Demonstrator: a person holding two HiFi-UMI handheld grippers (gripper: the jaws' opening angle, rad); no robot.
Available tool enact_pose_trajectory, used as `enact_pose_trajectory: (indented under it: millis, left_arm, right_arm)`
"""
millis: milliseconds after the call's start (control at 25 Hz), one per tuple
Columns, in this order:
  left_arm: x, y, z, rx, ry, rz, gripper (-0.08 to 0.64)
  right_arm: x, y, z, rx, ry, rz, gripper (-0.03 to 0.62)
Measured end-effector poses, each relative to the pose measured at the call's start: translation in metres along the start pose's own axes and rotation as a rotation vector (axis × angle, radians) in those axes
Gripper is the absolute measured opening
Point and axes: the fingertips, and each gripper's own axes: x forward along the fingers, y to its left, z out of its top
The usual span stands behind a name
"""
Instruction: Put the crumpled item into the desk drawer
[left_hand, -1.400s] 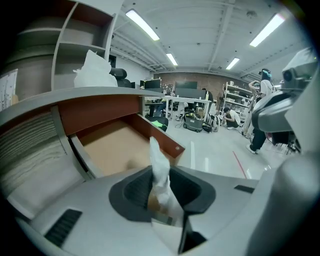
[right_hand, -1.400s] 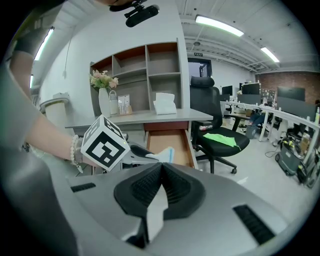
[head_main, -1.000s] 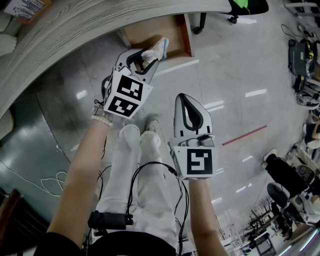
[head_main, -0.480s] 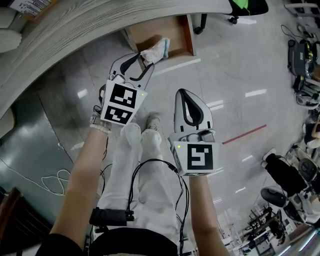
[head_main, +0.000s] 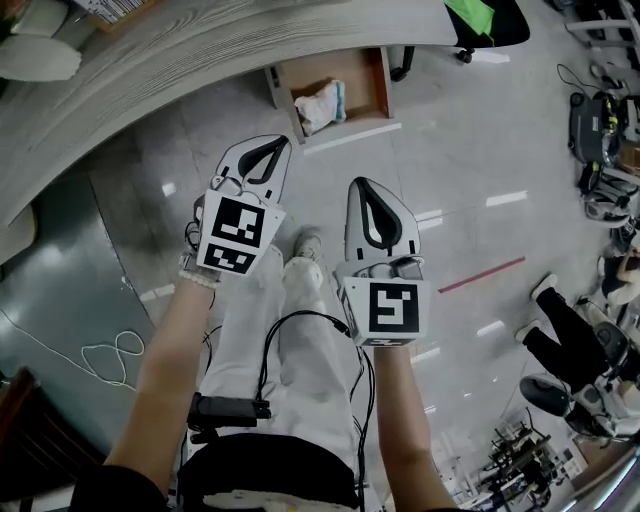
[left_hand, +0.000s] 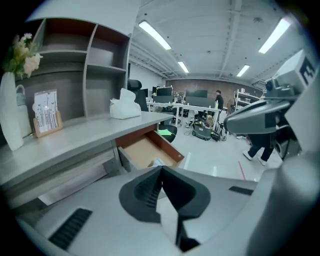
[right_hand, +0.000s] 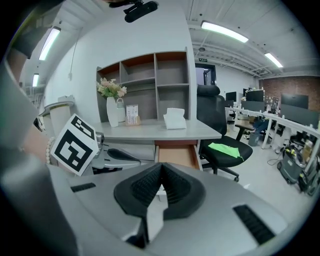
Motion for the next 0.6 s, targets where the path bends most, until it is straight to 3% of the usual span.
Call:
enact_pose_trajectory:
  millis: [600]
  left_arm:
    - [-0.117, -0.035, 0.087, 0.049, -0.090, -0.033, 0.012]
  right_arm:
    - [-0.062, 0.028, 0.068, -0.015, -0.052, 0.014, 0.005]
